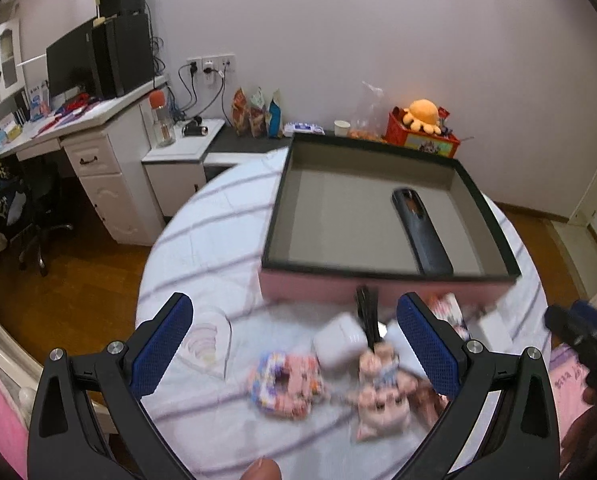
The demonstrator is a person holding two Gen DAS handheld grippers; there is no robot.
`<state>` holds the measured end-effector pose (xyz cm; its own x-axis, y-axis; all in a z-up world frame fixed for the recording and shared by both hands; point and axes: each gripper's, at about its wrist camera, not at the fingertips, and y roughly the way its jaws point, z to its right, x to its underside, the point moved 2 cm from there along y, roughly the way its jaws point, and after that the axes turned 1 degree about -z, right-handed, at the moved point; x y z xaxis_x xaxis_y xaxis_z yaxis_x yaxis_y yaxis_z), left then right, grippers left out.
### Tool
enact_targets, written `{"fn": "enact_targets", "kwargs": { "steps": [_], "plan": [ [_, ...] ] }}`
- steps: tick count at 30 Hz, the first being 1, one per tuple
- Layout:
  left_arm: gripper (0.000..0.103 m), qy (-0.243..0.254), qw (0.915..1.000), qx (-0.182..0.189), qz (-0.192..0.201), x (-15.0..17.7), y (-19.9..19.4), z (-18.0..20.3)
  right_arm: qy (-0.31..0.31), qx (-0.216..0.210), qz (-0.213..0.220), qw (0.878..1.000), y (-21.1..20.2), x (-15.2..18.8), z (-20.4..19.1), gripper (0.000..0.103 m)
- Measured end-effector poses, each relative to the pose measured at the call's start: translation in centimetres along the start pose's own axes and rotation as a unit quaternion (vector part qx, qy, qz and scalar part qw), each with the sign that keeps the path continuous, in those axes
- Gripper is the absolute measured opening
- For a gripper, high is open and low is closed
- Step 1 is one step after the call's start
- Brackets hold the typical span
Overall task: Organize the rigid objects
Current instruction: 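Move the left gripper down to the pastel brick figure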
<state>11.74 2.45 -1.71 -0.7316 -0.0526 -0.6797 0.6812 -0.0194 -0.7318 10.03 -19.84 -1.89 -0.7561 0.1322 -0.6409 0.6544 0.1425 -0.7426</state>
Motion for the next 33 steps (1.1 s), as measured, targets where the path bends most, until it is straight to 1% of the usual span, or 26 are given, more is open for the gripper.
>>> {"fn": "enact_targets", "kwargs": {
  "steps": [4,8,14,23,33],
  "plan": [
    [0.103,0.007,0.9999,-0.002,-0.015,1.7,-0.4,0.5,0.009,-0.01,-0.034,0.999,0.7,2.9,0.1,0.103],
    [0.103,0.015,0.9996,-0.003,-0.022,2.9,-1.0,1.0,0.0,-0.01,-0.042,0.999,0.4,4.0,-0.5,0.103],
    [0.103,0.012,0.9997,-0.006,-0.023,3.6,-1.8,0.9,-0.009,-0.006,-0.035,0.999,-0.4,4.1,-0.9,0.103],
    [0.103,0.017,0.9994,-0.008,-0.03,4.5,-1.9,0.7,-0.014,-0.001,-0.036,0.999,-0.7,4.5,-1.1,0.103],
    [0.103,0.005,0.998,-0.021,-0.06,5.9,-0.2,-1.1,-0.03,-0.003,-0.05,0.998,0.2,4.8,-2.2,0.103]
  ]
}}
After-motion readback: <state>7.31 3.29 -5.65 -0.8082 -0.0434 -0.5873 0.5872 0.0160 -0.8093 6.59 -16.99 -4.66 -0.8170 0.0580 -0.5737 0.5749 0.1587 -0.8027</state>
